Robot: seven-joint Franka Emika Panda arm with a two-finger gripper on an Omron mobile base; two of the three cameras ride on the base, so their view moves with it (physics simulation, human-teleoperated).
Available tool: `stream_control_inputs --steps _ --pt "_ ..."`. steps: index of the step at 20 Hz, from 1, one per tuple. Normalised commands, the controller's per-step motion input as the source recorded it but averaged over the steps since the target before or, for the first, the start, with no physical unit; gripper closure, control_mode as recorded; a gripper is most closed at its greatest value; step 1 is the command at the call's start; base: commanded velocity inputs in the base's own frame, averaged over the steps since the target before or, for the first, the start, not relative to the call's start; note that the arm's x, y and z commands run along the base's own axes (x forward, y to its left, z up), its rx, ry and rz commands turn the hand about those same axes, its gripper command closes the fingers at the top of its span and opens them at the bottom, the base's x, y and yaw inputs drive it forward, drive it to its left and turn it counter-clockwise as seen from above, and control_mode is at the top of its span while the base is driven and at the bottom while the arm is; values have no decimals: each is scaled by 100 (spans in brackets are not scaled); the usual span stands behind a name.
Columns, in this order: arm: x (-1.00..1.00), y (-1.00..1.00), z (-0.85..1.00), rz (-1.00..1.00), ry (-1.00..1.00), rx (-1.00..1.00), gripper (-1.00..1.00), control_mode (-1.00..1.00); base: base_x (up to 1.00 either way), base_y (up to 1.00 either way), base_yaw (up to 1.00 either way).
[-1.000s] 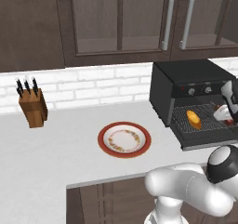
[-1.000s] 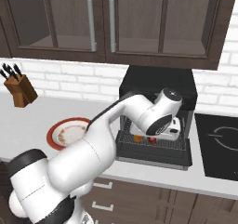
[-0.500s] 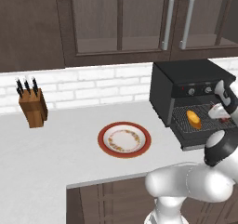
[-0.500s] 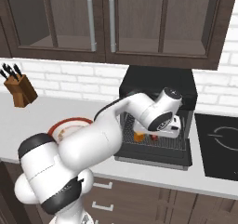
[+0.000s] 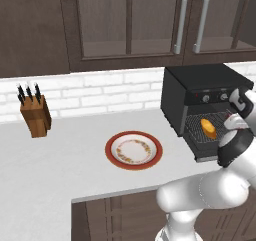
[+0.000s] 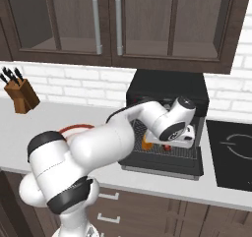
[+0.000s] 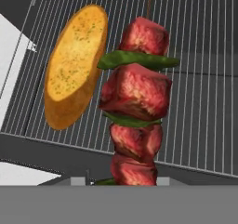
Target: Pick up the kebab skewer and baguette bread, and place them inside the toaster oven. Close the toaster oven door and start by setting the timer.
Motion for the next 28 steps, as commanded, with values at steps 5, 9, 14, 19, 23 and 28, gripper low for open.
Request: stream_control_inputs --steps 5,9,14,19,23,28 --pt "6 -5 -10 0 0 0 100 -100 0 0 0" --pt "8 0 -31 0 1 0 100 -100 0 0 0" --pt "22 -8 -9 0 2 0 100 -100 0 0 0" --pt "17 -7 -1 0 5 0 100 -100 0 0 0" --pt "5 -1 -14 0 5 0 100 -100 0 0 0" --pt "4 0 -2 0 0 1 100 -100 0 0 0"
